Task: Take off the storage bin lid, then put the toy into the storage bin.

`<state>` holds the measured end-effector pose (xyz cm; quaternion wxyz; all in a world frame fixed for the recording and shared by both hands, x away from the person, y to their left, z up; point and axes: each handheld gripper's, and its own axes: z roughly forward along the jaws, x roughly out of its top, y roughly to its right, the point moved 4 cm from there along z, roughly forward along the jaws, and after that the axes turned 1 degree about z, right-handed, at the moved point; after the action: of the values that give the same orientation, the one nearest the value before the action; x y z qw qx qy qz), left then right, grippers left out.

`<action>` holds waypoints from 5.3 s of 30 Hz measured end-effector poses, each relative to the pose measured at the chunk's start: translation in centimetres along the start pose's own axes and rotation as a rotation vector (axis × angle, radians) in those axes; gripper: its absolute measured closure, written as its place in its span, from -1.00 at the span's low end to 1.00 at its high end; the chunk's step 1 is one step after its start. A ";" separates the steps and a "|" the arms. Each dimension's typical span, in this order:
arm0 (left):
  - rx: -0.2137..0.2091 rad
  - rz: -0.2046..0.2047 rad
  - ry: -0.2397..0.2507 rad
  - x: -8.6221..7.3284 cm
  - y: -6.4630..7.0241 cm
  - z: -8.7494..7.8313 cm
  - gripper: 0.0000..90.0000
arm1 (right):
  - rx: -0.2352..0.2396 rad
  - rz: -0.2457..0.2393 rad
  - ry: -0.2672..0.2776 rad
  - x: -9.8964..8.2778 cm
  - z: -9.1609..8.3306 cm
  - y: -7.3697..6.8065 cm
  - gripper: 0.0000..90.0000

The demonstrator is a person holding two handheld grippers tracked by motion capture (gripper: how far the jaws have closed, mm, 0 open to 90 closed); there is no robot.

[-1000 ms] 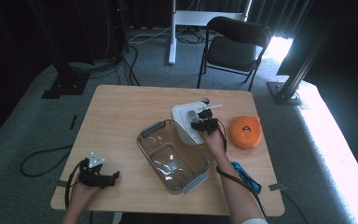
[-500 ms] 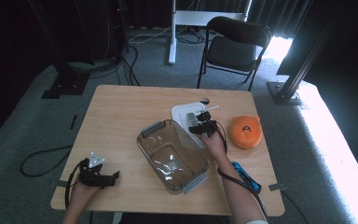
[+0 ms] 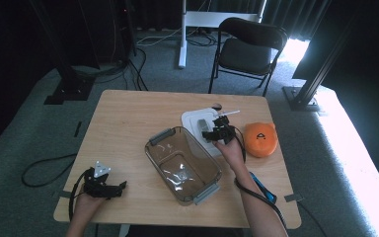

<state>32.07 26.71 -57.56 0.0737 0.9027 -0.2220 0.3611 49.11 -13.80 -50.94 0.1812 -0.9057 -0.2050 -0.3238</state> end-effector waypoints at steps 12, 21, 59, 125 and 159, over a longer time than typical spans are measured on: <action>0.000 0.000 0.000 0.0 0.0 0.0 -0.97 | 0.002 -0.046 -0.014 -0.3 -1.9 -1.2 -0.60; 0.001 -0.001 0.000 0.0 0.0 0.0 -0.97 | 0.001 -0.041 0.012 -1.1 -3.4 -0.8 -0.72; 0.001 -0.001 -0.001 0.0 0.0 0.0 -0.97 | -0.105 0.064 0.190 -4.4 -12.5 3.7 -0.77; 0.005 -0.006 0.000 0.0 0.0 0.0 -0.97 | -0.359 0.270 0.041 -6.9 -10.5 13.1 -0.73; 0.004 -0.005 0.000 0.0 0.0 0.0 -0.97 | -0.340 0.217 0.042 -8.3 -10.5 13.7 0.30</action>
<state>32.03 26.69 -57.57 0.0728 0.9034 -0.2189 0.3613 44.62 -32.42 -51.51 0.0637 -0.9330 -0.0449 -0.3513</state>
